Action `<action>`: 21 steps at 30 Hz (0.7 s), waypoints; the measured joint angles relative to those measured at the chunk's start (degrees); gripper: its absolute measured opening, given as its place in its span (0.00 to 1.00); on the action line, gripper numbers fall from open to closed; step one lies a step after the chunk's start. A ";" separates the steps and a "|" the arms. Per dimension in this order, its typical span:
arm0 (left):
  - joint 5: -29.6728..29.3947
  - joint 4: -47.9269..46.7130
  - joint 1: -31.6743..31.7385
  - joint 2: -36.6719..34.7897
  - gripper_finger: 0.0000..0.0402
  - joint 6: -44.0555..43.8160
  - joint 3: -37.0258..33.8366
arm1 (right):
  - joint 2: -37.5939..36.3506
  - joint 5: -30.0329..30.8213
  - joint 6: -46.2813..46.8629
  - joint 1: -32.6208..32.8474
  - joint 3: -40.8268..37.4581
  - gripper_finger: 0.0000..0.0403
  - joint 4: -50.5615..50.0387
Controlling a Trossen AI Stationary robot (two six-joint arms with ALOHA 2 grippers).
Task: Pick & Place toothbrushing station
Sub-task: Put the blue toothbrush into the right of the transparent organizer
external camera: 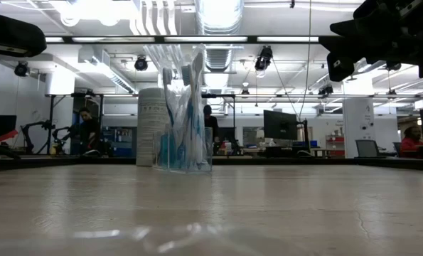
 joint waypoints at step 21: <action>-0.45 7.82 0.07 0.02 0.47 9.27 -8.95 | 0.00 0.00 0.00 -0.01 0.00 0.33 -0.01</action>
